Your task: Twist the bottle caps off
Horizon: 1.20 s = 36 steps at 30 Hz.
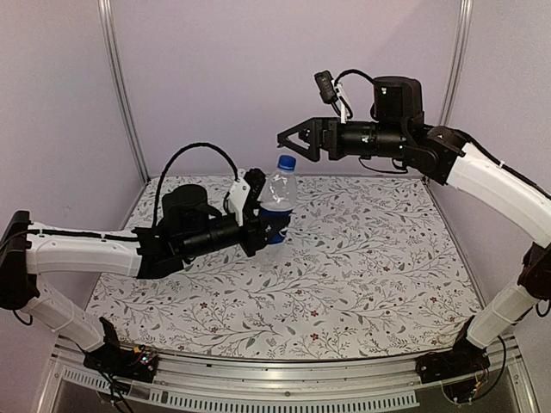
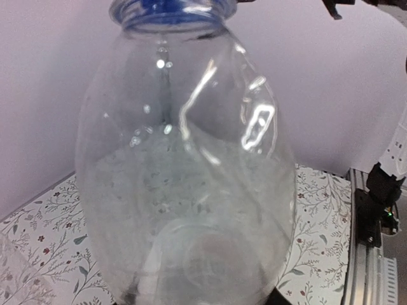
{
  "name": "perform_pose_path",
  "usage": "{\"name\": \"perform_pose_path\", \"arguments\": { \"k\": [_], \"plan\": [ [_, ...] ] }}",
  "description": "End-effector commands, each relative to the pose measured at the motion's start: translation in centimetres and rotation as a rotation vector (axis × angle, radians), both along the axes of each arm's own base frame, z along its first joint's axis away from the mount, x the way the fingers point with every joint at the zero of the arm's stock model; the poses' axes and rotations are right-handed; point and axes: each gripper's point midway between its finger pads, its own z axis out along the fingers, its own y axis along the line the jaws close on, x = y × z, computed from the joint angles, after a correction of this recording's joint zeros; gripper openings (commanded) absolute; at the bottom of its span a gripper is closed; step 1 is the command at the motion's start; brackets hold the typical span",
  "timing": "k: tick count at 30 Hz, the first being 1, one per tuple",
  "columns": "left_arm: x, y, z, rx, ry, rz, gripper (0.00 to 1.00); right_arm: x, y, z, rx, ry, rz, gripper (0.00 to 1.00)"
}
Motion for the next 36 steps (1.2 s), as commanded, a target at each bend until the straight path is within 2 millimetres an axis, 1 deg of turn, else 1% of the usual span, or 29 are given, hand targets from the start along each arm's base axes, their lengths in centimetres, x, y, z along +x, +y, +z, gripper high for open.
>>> {"name": "perform_pose_path", "arguments": {
  "k": [1, 5, 9, 16, 23, 31, 33, 36],
  "plan": [
    [0.7, -0.1, 0.0, 0.013, 0.011, 0.055, 0.35, 1.1, 0.3, -1.1, -0.002, 0.048, -0.101, 0.90],
    [1.0, 0.1, -0.1, 0.022, 0.008, 0.081, 0.35, 0.7, 1.4, -2.2, -0.020, 0.068, -0.082, 0.85],
    [1.2, 0.2, -0.2, 0.029, 0.008, 0.095, 0.35, 0.5, 2.3, -3.1, -0.035, 0.081, -0.065, 0.78],
    [1.3, 0.3, -0.2, 0.030, 0.007, 0.108, 0.35, 0.4, 2.9, -4.0, -0.047, 0.100, -0.042, 0.60],
    [1.3, 0.5, -0.1, 0.030, 0.007, 0.113, 0.35, 0.4, 3.1, -5.0, -0.062, 0.117, -0.030, 0.53],
    [1.4, 0.5, -0.1, 0.031, 0.006, 0.118, 0.35, 0.0, 3.3, -5.1, -0.062, 0.120, -0.011, 0.49],
    [1.4, 0.5, -0.1, 0.031, 0.006, 0.118, 0.35, 0.0, 3.3, -5.1, -0.061, 0.120, -0.008, 0.45],
    [1.5, 0.5, -0.2, 0.033, 0.008, 0.121, 0.35, -0.2, 3.4, -5.0, -0.058, 0.120, 0.003, 0.36]
  ]
}}
